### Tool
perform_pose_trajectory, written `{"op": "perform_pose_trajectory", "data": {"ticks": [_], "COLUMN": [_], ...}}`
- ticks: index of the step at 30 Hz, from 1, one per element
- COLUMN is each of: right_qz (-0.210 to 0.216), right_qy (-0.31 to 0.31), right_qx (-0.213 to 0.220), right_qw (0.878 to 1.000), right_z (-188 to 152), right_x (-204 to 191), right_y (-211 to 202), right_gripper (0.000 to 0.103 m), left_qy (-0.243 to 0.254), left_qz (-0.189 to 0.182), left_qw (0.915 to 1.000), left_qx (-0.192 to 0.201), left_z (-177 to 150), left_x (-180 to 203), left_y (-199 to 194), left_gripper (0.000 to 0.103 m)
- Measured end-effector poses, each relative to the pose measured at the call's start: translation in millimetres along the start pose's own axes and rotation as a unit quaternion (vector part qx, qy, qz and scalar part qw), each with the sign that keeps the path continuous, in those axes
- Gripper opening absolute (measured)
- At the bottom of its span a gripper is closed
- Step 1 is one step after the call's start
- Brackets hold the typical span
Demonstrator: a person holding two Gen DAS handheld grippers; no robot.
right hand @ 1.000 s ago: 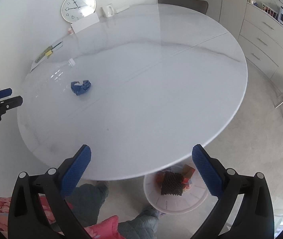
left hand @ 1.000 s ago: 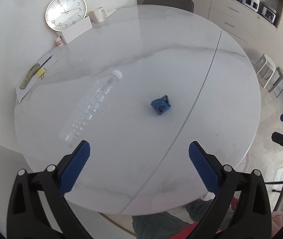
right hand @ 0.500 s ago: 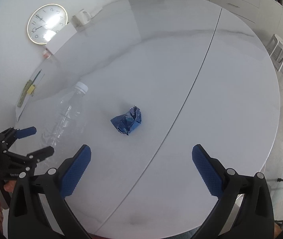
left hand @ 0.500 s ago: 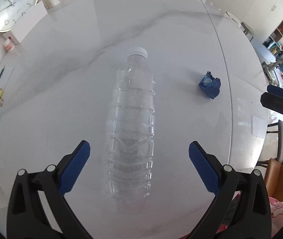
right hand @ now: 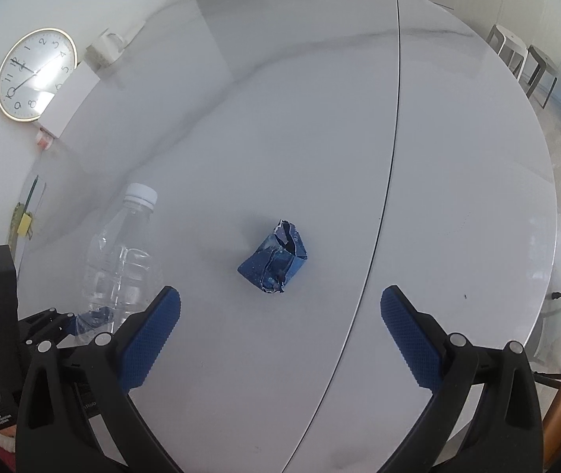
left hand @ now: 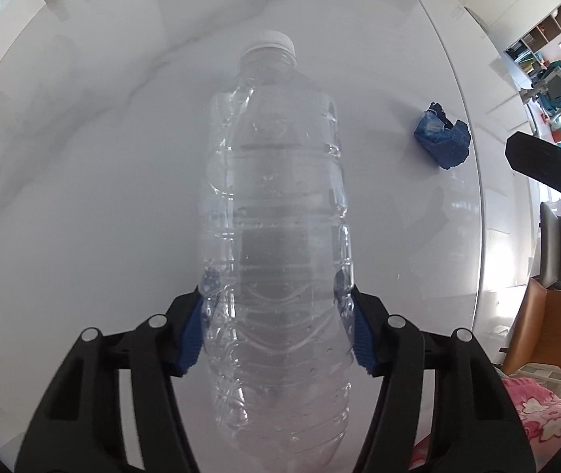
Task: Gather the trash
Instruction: 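Grasp the clear plastic bottle with the left tool while the right tool grasps the blue wrapper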
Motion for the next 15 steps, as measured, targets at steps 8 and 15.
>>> {"op": "perform_pose_trajectory", "data": {"ticks": [8, 15], "right_qz": [0.0, -0.002], "right_qy": [0.006, -0.035], "right_qx": [-0.013, -0.025], "right_qw": [1.0, 0.999], "right_z": [-6.4, -9.3], "right_x": [2.7, -16.3], "right_y": [11.1, 37.2], "right_gripper": [0.101, 0.101], "left_qy": [-0.029, -0.09], "left_qz": [-0.002, -0.002], "left_qw": [0.999, 0.9941], "left_qx": [0.033, 0.06], "left_z": [-13.9, -43.8], "left_x": [-11.6, -22.7], "left_y": [-17.7, -44.0], "left_gripper": [0.058, 0.058]}}
Point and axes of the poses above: each gripper's, at about its wrist camera, not at the fingertips, and y roughly the way its jaws point, x to its right, z to its top, the point moved 6 cm from there along y, roughly the way its jaws point, and after that the axes turned 12 degrees about x, right-handed, at the moved point
